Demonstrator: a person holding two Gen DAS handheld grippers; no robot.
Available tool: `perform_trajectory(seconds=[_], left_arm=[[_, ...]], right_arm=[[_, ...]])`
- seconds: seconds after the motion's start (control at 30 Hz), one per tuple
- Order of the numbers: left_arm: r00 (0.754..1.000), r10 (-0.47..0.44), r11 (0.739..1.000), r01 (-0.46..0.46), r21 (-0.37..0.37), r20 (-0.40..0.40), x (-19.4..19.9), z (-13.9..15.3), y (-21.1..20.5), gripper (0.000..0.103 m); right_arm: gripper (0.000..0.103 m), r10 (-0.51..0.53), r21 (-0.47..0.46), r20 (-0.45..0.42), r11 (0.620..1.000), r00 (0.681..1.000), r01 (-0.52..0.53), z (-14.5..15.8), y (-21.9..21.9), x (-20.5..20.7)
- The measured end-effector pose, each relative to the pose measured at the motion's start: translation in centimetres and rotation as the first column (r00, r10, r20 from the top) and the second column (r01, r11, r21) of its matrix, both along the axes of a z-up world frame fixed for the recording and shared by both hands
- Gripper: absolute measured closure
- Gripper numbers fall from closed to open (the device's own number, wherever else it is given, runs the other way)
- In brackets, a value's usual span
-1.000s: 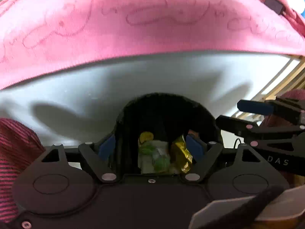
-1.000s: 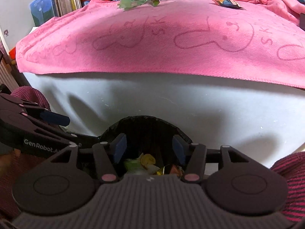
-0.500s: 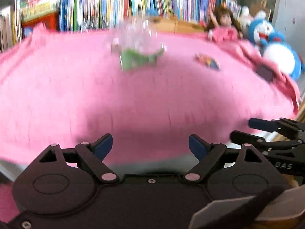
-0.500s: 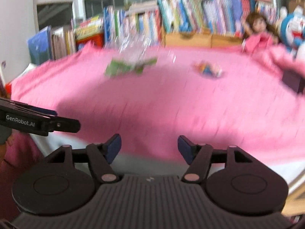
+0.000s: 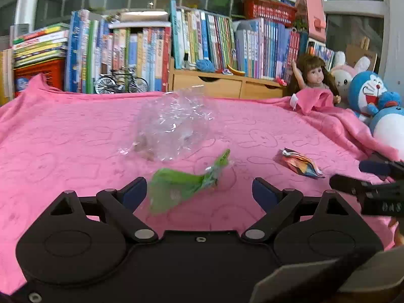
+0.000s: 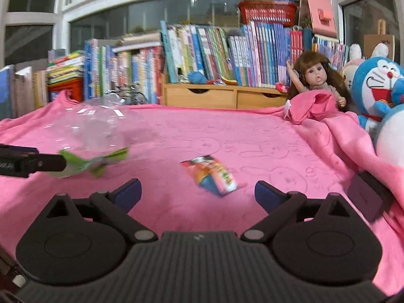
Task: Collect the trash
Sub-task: 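Raise both open tools back over the towel, then grasp the green wrapper with the left tool while the right tool grasps the snack packet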
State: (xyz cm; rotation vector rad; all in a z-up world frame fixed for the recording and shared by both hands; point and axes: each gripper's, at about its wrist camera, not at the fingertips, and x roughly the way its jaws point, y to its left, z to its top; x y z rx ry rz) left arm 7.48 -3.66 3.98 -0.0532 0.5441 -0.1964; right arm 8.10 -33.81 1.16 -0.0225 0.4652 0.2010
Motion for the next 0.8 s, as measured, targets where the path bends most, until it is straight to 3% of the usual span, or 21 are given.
perform_trajectory(seconds=[0.23,0.43,0.53,0.63,0.7,0.8], left_arm=[[0.997,-0.07,0.996,0.072,0.059,-0.036,4.6,-1.8,-1.5,0.013],[0.993,-0.104,0.99,0.109,0.095,-0.054,6.7,-2.8,-2.8,0.013],[0.991,-0.113,0.989,0.119,0.09,-0.069,7.0,-3.3,-3.2,0.014],[0.99,-0.096,0.991,0.105,0.082,-0.1,7.1,-3.6,-3.3,0.03],[0.99,-0.089,0.993,0.097,0.071,-0.11,6.6,-3.6,-3.1,0.057],[0.99,-0.101,0.992,0.107,0.063,-0.098,4.9,-3.0,-2.8,0.057]], right_arm=[[0.002,-0.013,-0.07,-0.08,0.998,0.997,0.008,-1.4,0.0,6.5],[0.003,0.007,-0.102,-0.166,0.994,0.986,-0.024,-2.7,0.8,9.0],[0.019,0.046,-0.1,-0.207,0.993,0.977,-0.068,-3.4,1.5,9.2],[0.039,0.07,-0.1,-0.196,0.991,0.978,-0.091,-3.2,2.1,8.3],[0.044,0.084,-0.109,-0.187,0.988,0.979,-0.106,-3.2,2.4,7.7],[0.05,0.105,-0.1,-0.177,0.987,0.979,-0.124,-3.0,2.5,6.7]])
